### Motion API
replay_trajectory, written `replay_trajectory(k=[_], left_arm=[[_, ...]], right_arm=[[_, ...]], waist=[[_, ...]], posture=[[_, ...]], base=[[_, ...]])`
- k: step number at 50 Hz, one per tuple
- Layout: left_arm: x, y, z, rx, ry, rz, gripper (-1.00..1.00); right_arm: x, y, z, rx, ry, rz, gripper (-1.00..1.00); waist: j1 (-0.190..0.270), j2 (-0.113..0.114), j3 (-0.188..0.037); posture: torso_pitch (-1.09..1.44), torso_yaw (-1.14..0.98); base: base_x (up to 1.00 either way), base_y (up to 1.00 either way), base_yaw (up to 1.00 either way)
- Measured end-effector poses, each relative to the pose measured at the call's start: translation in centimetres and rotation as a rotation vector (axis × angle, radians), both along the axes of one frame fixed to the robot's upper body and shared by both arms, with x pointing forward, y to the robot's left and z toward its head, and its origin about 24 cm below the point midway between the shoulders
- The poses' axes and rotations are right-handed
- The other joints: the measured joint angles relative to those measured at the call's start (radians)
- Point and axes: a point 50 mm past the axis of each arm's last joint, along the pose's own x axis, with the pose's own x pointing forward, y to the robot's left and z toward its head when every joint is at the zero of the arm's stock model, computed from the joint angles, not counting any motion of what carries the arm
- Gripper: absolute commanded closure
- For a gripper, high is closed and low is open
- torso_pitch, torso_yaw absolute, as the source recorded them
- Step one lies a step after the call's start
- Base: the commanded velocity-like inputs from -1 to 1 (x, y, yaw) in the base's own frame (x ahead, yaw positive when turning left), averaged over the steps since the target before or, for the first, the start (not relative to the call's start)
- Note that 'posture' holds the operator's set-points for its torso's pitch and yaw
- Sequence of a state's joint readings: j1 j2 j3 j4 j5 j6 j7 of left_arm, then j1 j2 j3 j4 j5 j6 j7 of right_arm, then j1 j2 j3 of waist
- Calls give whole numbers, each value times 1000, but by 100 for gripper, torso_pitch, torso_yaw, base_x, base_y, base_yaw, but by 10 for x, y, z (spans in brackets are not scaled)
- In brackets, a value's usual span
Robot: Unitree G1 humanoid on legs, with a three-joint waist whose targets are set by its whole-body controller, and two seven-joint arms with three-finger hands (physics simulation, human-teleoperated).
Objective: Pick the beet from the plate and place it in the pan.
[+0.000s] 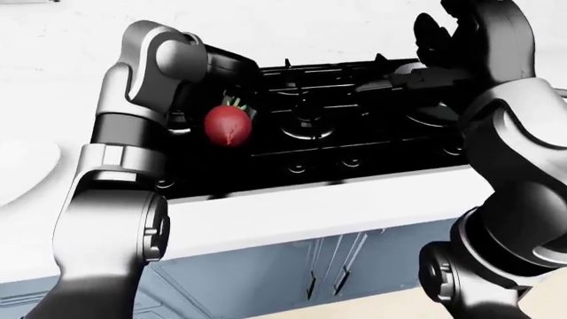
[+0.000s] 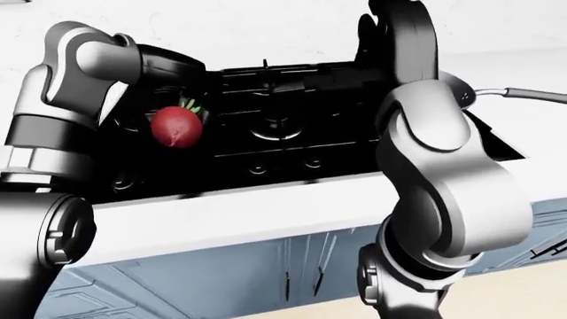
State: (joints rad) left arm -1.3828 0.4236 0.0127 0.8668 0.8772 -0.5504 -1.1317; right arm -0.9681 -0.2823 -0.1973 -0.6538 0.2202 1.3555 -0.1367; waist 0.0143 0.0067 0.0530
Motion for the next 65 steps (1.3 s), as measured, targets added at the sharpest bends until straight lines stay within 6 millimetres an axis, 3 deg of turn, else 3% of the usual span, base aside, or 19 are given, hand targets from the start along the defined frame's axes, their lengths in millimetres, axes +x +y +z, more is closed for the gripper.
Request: replay_trajectory(k=[4,6,9,13,16,18,20,24,30,33,35,39,44,48,49,52,59,63,65], left_arm=[[0,0,2,-1,-6,-2,100],[0,5,-2,-3,9,13,100],[2,8,-10,10,46,30,100],[1,5,-4,10,27,20,100],[0,5,-3,4,13,14,100],[0,4,-3,6,14,10,100],[0,-2,-7,8,24,-6,100],[0,-4,-13,19,46,-14,100],[-1,0,-4,7,19,1,100],[-1,0,-2,5,13,-1,100],[-1,3,-4,3,19,10,100],[2,8,-13,17,61,33,100],[1,7,-7,12,35,24,100],[-1,6,-1,10,20,19,100],[-1,2,-2,8,21,9,100],[0,-5,-8,19,39,-12,100],[-1,1,-1,8,16,4,100],[-1,0,-2,5,18,2,100],[0,4,-5,2,27,13,100]], right_arm=[[-1,2,2,-2,-7,7,-100],[0,6,-1,-8,6,26,-100],[1,8,-4,-16,23,44,-100],[1,5,0,-9,6,30,-100],[-1,7,1,-11,-6,33,-100],[-1,6,2,-11,-10,31,-100],[0,2,-1,-4,1,13,-100],[1,-1,-1,2,13,-10,-100],[0,1,-1,-3,3,2,-100],[0,1,1,-4,0,6,-100],[0,5,-1,-7,1,21,-100],[1,8,-3,-18,21,43,-100],[0,6,1,-11,-4,30,-100],[-1,4,2,-10,-8,27,-100],[-1,2,1,-6,-6,17,-100],[1,-4,-2,8,17,-13,-100],[0,1,0,-3,-2,2,-100],[0,1,0,-5,-3,4,-100],[0,4,-2,-8,2,19,-100]], waist=[[-6,54,-8],[0,33,-3],[-3,31,-4],[-8,-1,-2],[-3,-35,-6],[-3,-77,-13],[-17,-59,-5],[-13,-48,-6],[-1,7,1],[-5,52,-6],[4,36,-2],[-2,30,-6],[-5,-19,-2],[-3,-74,-12],[-10,-61,-5],[-16,-52,-2],[0,-3,0],[-4,50,-6],[6,36,-2]], posture=[[0,0],[0,0],[0,0],[0,0],[0,0],[0,0],[0,0],[0,0],[0,0],[0,0],[0,0],[0,0],[0,0],[0,0],[0,0],[0,0],[0,0],[0,0],[0,0]], base=[[0,-7,0],[0,-7,0],[0,-7,0],[0,-7,0],[0,-7,0],[0,-7,0],[0,-7,0],[0,-6,0],[0,-7,0],[0,-7,0],[0,-7,0],[0,-8,0],[0,-7,0],[0,-7,0],[0,-8,0],[0,-7,0],[0,-6,0],[0,-7,0],[0,-7,0]])
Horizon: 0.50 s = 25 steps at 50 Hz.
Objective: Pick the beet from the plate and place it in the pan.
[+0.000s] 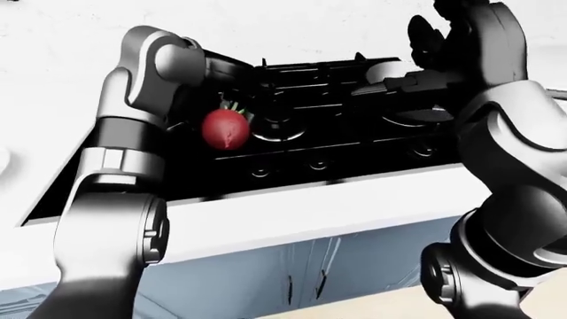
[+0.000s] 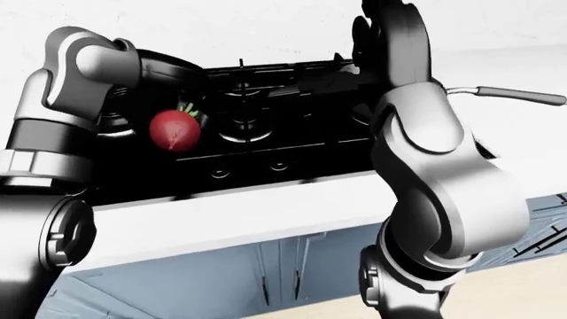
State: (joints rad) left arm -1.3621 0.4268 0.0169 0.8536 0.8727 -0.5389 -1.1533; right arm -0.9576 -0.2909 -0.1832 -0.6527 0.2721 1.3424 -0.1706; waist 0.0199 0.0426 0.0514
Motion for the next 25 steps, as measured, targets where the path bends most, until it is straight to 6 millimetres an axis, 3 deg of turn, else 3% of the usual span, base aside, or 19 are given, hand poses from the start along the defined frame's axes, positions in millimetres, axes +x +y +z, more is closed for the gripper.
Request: replay_trajectory(k=[4,9,12,13,14,18,25], left_arm=[[2,5,-9,13,38,22,100],[1,2,-3,4,14,10,100],[0,1,0,1,4,7,100],[0,-1,1,-2,-1,2,100],[0,-4,0,-3,0,-8,100],[0,-9,-7,8,19,-27,100],[-1,-4,3,-1,-9,-12,100]], right_arm=[[1,4,-2,-11,24,24,-100],[-1,2,3,-4,-8,14,-100],[-1,2,4,-4,-14,15,-100],[-1,1,4,-4,-15,10,-100],[-2,-1,4,0,-13,0,-100],[1,-7,0,11,15,-36,-100],[-1,-4,3,6,-6,-20,-100]], waist=[[-7,-6,-3],[-10,-55,-1],[-5,-102,-8],[-7,-109,-11],[-15,-95,-4],[-20,-82,0],[-6,-29,2]], posture=[[0,0],[0,0],[0,0],[0,0],[0,0],[0,0],[0,0]], base=[[0,-7,0],[0,-7,0],[0,-8,0],[0,-6,0],[0,-7,0],[0,-7,0],[0,-7,0]])
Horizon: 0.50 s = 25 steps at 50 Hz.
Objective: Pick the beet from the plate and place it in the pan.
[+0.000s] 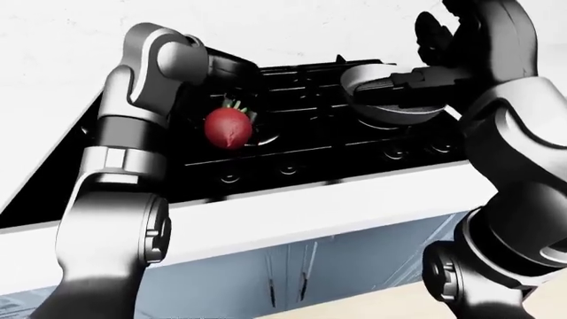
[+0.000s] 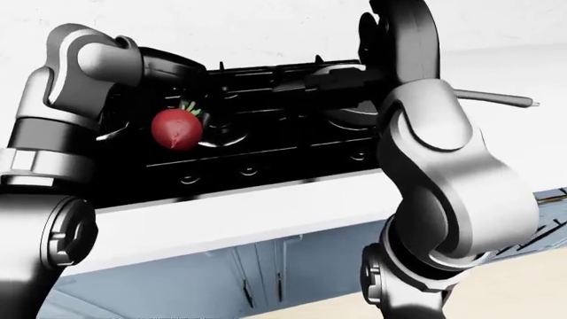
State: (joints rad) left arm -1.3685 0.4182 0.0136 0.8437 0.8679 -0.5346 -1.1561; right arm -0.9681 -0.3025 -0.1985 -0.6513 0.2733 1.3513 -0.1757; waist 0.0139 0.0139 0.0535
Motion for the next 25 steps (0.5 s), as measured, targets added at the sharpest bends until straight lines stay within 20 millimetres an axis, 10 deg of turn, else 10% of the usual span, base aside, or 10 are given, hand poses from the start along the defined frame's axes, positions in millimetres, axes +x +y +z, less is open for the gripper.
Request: replay_trajectory(k=[3,7,17,25], left_arm=[[0,0,1,-1,-2,-1,100],[3,8,-8,7,37,27,100],[2,4,-1,5,12,17,100],[1,-2,-6,11,20,-7,100]], right_arm=[[0,1,2,-1,-3,4,-100],[1,7,-3,-12,17,37,-100],[-1,6,1,-10,-8,34,-100],[0,-1,0,3,7,-10,-100]], waist=[[-3,47,-8],[3,37,-7],[1,-77,-10],[-6,-35,0]], posture=[[0,0],[0,0],[0,0],[0,0]], base=[[0,-7,0],[0,-7,0],[0,-7,0],[0,-7,0]])
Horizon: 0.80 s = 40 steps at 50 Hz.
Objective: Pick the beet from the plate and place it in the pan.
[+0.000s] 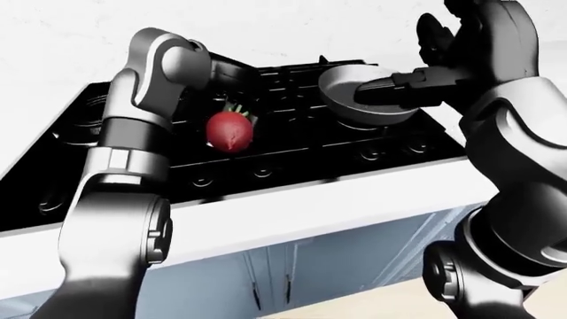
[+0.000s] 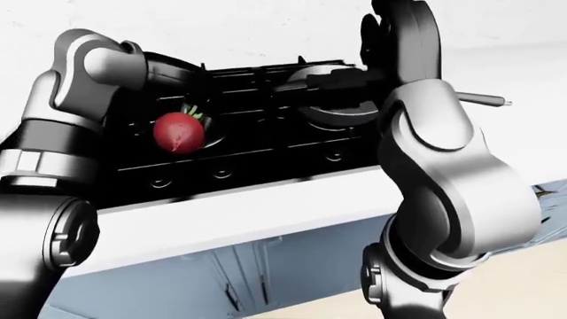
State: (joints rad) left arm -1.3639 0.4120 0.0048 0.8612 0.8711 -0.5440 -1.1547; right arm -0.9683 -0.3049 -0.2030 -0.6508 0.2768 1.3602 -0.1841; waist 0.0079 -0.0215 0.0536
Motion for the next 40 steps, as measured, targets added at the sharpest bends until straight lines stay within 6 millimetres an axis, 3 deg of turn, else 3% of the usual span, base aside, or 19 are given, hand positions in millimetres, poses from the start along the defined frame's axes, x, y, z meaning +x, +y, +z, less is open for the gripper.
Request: replay_trajectory(k=[4,7,8,9,12,15,19,22,24,27,33,35,37,40], left_arm=[[-1,3,5,-9,-19,8,100],[-2,2,7,-9,-22,5,100],[-2,3,7,-10,-24,8,100],[-1,5,5,-13,-20,13,100],[1,8,-5,-5,23,33,100],[1,6,-4,4,21,29,100],[0,6,4,-7,-6,22,100],[-1,5,8,-14,-21,20,100],[-1,-1,4,-13,-14,1,100],[0,-4,0,-2,4,-10,100],[-1,1,8,-9,-16,6,100],[-1,0,9,-12,-21,3,100],[-1,0,10,-13,-22,3,100],[0,7,3,-13,0,24,100]], right_arm=[[-1,2,1,-4,-9,10,-100],[-1,2,1,-4,-10,14,-100],[-1,3,2,-4,-14,18,-100],[-1,5,0,-6,-9,26,-100],[1,9,-4,-19,17,51,-100],[1,7,-1,-14,7,44,-100],[-1,6,2,-11,-17,39,-100],[-1,6,2,-11,-18,38,-100],[-1,2,0,-2,-8,17,-100],[1,-2,-2,5,11,-6,-100],[-1,1,2,-2,-14,7,-100],[-1,1,2,-2,-12,8,-100],[0,2,2,-4,-13,11,-100],[1,7,-2,-14,6,39,-100]], waist=[[6,31,0],[3,71,-4],[5,76,-8],[11,64,-3],[8,63,-3],[0,40,-4],[2,0,-5],[5,-48,-15],[-5,-25,-5],[-7,-19,-3],[7,24,1],[5,44,-2],[2,79,-7],[12,68,-3]], posture=[[0,0],[0,0],[0,0],[0,0],[0,0],[0,0],[0,0],[0,0],[0,0],[0,0],[0,0],[0,0],[0,0],[0,0]], base=[[0,-6,0],[0,-7,0],[0,-6,0],[0,-7,0],[0,-6,0],[0,-7,0],[0,-7,0],[0,-7,0],[0,-7,0],[0,-7,0],[0,-7,0],[0,-7,0],[0,-7,0],[0,-7,0]])
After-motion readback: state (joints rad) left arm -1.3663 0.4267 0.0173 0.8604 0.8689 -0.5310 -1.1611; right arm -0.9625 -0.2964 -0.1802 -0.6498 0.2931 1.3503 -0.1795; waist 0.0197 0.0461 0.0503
